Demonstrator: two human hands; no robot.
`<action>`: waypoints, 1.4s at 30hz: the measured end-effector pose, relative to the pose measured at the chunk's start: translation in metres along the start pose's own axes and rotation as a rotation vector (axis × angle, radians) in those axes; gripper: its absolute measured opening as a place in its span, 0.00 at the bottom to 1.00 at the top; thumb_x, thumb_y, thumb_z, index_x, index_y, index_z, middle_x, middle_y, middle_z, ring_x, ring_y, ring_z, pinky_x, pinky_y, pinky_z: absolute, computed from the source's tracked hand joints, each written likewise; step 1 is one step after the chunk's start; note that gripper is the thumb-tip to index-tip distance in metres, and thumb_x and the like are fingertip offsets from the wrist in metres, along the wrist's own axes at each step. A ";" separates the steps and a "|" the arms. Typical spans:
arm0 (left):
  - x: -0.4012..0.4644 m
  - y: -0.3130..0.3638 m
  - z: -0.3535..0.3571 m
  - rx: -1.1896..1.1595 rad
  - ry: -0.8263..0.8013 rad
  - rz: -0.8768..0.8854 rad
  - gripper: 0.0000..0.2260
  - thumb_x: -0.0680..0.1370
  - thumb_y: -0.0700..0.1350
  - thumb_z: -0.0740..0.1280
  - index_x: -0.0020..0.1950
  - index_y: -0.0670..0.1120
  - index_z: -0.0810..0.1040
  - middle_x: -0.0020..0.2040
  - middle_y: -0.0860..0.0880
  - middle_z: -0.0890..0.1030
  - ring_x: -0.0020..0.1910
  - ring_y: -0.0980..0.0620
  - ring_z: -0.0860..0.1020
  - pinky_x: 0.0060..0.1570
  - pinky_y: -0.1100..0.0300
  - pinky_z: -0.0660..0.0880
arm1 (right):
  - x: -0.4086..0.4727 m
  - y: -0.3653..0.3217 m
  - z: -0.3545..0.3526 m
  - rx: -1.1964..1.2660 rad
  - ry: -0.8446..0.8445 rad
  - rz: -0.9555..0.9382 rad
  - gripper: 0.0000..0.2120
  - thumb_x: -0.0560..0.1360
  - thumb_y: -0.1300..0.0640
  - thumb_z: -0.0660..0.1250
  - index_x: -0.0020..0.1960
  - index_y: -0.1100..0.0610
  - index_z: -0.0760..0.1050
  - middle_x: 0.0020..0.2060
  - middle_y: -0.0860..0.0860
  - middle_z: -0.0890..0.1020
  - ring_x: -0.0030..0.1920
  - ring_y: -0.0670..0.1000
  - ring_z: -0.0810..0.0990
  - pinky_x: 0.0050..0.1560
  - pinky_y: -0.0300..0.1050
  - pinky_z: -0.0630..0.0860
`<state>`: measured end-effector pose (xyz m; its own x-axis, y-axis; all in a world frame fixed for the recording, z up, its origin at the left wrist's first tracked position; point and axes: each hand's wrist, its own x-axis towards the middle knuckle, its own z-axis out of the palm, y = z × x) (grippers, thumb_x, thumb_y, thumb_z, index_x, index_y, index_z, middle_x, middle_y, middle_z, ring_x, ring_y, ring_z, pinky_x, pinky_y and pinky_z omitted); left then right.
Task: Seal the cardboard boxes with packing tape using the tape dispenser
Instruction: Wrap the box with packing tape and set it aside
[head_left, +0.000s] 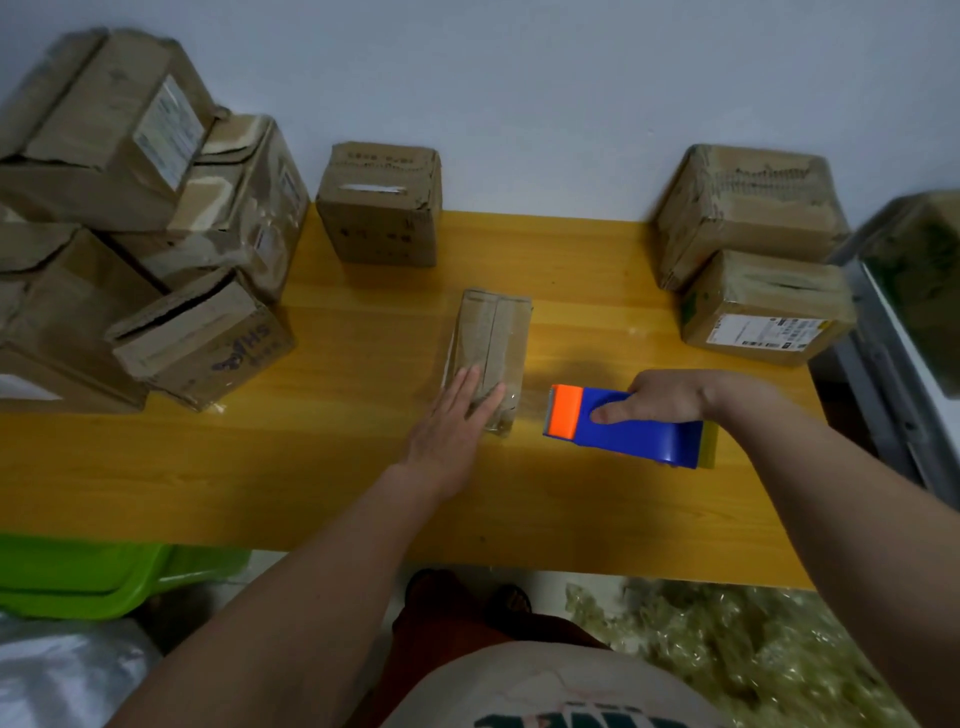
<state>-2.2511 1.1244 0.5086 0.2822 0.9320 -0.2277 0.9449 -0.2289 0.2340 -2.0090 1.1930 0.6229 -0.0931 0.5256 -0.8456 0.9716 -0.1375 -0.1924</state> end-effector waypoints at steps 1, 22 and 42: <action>0.001 0.000 0.000 -0.006 0.005 -0.002 0.47 0.70 0.25 0.58 0.77 0.56 0.38 0.78 0.48 0.33 0.74 0.51 0.33 0.73 0.53 0.48 | 0.000 -0.001 0.000 0.009 -0.024 0.006 0.21 0.74 0.38 0.64 0.47 0.57 0.75 0.42 0.54 0.81 0.43 0.54 0.79 0.45 0.45 0.72; -0.007 0.050 -0.024 -0.441 0.087 -0.284 0.39 0.77 0.36 0.64 0.79 0.50 0.42 0.79 0.52 0.44 0.78 0.51 0.45 0.73 0.58 0.47 | 0.051 0.007 0.062 0.045 0.463 0.166 0.27 0.80 0.46 0.56 0.67 0.67 0.60 0.60 0.62 0.77 0.59 0.61 0.77 0.57 0.52 0.71; 0.016 -0.049 -0.021 0.127 0.029 -0.092 0.35 0.79 0.55 0.63 0.79 0.57 0.45 0.80 0.51 0.46 0.77 0.46 0.47 0.74 0.49 0.51 | 0.070 -0.101 0.097 -0.149 0.720 -0.524 0.25 0.83 0.53 0.49 0.77 0.60 0.52 0.77 0.54 0.50 0.77 0.51 0.46 0.75 0.42 0.41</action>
<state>-2.2967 1.1566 0.5135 0.1906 0.9579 -0.2149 0.9804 -0.1746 0.0913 -2.1349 1.1626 0.5346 -0.4216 0.8956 -0.1417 0.8660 0.3514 -0.3559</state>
